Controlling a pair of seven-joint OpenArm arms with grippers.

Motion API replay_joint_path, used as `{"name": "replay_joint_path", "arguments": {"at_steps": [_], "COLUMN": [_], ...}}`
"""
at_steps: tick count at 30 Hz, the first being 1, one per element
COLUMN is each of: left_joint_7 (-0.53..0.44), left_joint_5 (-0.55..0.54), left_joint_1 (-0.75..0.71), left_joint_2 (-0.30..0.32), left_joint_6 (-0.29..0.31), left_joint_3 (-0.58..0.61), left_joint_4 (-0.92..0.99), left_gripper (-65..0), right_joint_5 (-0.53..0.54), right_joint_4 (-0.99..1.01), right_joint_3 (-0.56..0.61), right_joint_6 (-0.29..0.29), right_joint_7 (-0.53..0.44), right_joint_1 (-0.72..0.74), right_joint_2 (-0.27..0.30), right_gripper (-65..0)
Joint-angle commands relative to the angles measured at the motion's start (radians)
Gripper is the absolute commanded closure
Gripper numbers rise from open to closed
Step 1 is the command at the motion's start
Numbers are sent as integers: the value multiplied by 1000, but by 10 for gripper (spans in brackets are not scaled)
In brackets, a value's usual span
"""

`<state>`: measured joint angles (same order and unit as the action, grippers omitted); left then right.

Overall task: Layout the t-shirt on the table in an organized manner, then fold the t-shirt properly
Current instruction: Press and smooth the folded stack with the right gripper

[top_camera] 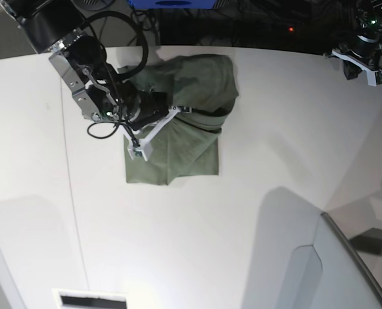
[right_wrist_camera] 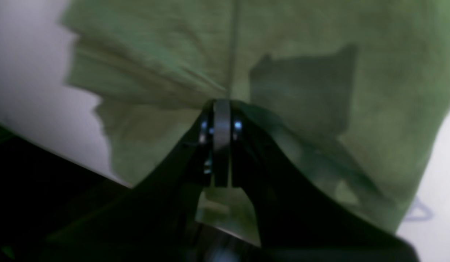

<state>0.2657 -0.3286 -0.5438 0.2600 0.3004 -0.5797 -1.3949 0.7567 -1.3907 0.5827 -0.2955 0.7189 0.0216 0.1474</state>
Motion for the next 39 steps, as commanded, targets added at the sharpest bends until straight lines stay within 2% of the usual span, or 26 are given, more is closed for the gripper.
{"name": "replay_joint_path", "arguments": {"at_steps": [1, 7, 13, 20, 24, 28, 34, 37, 39], "left_joint_7": [-21, -21, -21, -21, -21, -21, -21, -21, -18], "left_joint_5": [-4, -7, -10, -10, -10, -10, -7, -11, -10], "left_joint_1": [-5, -5, -3, -3, -3, -3, -3, -2, 9], "left_joint_2": [12, 12, 11, 11, 11, 11, 11, 9, 9], "left_joint_6": [7, 7, 7, 7, 7, 9, 9, 9, 9], "left_joint_3": [-6, -3, -1, -1, -1, -1, -1, 0, 4], "left_joint_4": [-8, -5, -7, -4, -4, -4, -2, -2, -2], "left_gripper": [0, 0, 0, 0, 0, 0, 0, 0, 0], "right_joint_5": [5, 10, 5, 5, 4, 4, 7, 8, 7], "right_joint_4": [-5, 18, 21, 172, 267, 376, 368, 261, 175], "right_joint_3": [0, 4, 6, 7, 7, 7, 33, 33, 30], "right_joint_6": [6, 8, 8, 9, 71, 94, 170, 239, 244], "right_joint_7": [-20, -22, -17, -22, -45, -101, -111, -100, -97], "right_joint_1": [18, 39, 74, 174, 255, 335, 386, 369, 349], "right_joint_2": [-2, -12, -62, -165, -231, -266, -251, -180, -133], "right_gripper": [-2, -2, -2, -2, -2, -2, 0, 0, 0]}}
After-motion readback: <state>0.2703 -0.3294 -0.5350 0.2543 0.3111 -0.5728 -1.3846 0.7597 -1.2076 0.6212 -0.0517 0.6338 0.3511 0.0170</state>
